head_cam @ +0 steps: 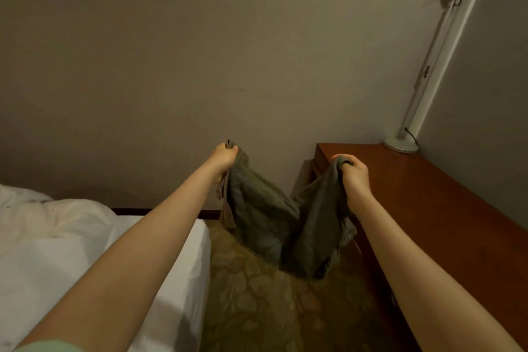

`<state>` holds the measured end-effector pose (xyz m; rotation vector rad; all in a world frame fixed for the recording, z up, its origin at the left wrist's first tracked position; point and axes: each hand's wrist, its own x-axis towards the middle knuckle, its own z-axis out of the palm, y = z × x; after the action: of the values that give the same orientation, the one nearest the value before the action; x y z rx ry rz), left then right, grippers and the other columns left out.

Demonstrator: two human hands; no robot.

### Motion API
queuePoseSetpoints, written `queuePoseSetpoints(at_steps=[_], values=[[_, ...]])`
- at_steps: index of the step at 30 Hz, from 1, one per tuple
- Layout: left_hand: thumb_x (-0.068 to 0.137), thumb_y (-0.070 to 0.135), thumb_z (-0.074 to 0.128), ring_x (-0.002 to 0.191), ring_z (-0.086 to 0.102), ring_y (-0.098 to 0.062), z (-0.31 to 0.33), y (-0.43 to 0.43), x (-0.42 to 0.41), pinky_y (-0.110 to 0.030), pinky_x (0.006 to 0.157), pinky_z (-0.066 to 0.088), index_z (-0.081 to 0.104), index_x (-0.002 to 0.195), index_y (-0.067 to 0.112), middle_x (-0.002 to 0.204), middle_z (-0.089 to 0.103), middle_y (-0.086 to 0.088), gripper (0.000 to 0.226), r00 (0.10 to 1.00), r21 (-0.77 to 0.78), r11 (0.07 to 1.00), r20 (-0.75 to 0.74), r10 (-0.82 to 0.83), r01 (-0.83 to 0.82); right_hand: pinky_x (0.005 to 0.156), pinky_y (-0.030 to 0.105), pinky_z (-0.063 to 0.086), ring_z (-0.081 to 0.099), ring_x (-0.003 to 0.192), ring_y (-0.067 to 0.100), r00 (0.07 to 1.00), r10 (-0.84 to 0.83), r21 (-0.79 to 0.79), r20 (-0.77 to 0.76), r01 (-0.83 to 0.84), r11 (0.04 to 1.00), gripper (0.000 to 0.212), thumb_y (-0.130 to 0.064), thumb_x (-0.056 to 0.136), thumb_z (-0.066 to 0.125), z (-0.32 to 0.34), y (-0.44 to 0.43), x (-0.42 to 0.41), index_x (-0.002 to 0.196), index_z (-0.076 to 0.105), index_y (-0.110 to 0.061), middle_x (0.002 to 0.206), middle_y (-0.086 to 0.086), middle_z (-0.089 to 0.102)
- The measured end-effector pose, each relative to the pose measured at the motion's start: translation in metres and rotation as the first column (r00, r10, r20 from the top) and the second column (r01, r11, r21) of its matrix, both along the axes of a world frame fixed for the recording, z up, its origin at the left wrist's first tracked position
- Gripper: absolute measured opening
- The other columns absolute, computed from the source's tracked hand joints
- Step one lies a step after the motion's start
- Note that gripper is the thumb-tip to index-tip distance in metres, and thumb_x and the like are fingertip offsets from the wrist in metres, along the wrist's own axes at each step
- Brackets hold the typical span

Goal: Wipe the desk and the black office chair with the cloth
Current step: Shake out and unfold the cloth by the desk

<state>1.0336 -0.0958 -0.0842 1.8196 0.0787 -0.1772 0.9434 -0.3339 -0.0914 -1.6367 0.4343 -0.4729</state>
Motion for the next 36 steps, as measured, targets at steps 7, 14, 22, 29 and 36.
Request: queuePoseSetpoints(at_steps=[7, 14, 22, 29, 36], values=[[0.1, 0.02, 0.038, 0.117, 0.051, -0.033, -0.011, -0.005, 0.093, -0.036, 0.091, 0.044, 0.037, 0.135, -0.002, 0.131, 0.048, -0.019, 0.042, 0.989, 0.158, 0.978, -0.072, -0.127, 0.137, 0.08, 0.035, 0.045, 0.052, 0.097, 0.026, 0.998, -0.065, 0.047, -0.02, 0.066, 0.997, 0.033, -0.008, 0.098, 0.032, 0.012, -0.005, 0.096, 0.089, 0.064, -0.016, 0.101, 0.009, 0.058], [0.099, 0.017, 0.037, 0.126, 0.042, -0.036, -0.055, -0.014, 0.161, -0.039, 0.1, 0.038, 0.034, 0.139, -0.003, 0.141, 0.041, -0.022, 0.044, 0.991, 0.338, 0.933, -0.09, -0.101, 0.126, 0.059, 0.028, 0.043, 0.052, 0.069, 0.02, 0.996, -0.049, 0.118, 0.068, 0.041, 0.992, 0.033, -0.004, 0.097, 0.032, 0.03, -0.013, 0.165, 0.094, 0.064, -0.012, 0.077, 0.007, 0.055], [0.072, 0.06, 0.067, 0.139, 0.007, -0.043, -0.095, -0.073, 0.199, -0.056, 0.112, 0.016, 0.016, 0.14, 0.053, 0.152, 0.013, -0.01, 0.086, 0.746, 0.589, 0.508, -0.27, -0.609, 0.628, 0.058, 0.025, 0.043, 0.051, 0.068, 0.016, 0.984, 0.075, 0.065, 0.159, -0.087, 0.994, 0.035, -0.003, 0.097, 0.032, 0.081, -0.027, 0.262, 0.089, 0.064, -0.012, 0.075, 0.003, 0.055], [0.081, 0.057, 0.06, 0.139, 0.015, -0.039, -0.11, -0.17, 0.236, -0.046, 0.115, 0.017, 0.041, 0.139, 0.026, 0.15, 0.023, -0.013, 0.068, 0.91, 0.664, 0.627, -0.238, -0.341, 0.408, 0.055, 0.026, 0.043, 0.048, 0.06, 0.017, 0.96, 0.174, 0.227, 0.217, -0.223, 0.948, 0.034, -0.004, 0.096, 0.035, 0.113, -0.074, 0.319, 0.08, 0.062, -0.016, 0.069, 0.006, 0.049], [0.094, 0.024, 0.048, 0.123, 0.045, -0.035, -0.052, -0.204, 0.321, -0.039, 0.101, 0.036, 0.058, 0.116, 0.011, 0.129, 0.054, -0.016, 0.028, 0.984, 0.693, 0.721, 0.122, -0.131, 0.01, 0.058, 0.028, 0.047, 0.051, 0.062, 0.018, 0.958, 0.165, 0.291, 0.236, -0.232, 0.928, 0.033, -0.005, 0.096, 0.036, 0.106, -0.141, 0.359, 0.081, 0.063, -0.016, 0.073, 0.006, 0.053]])
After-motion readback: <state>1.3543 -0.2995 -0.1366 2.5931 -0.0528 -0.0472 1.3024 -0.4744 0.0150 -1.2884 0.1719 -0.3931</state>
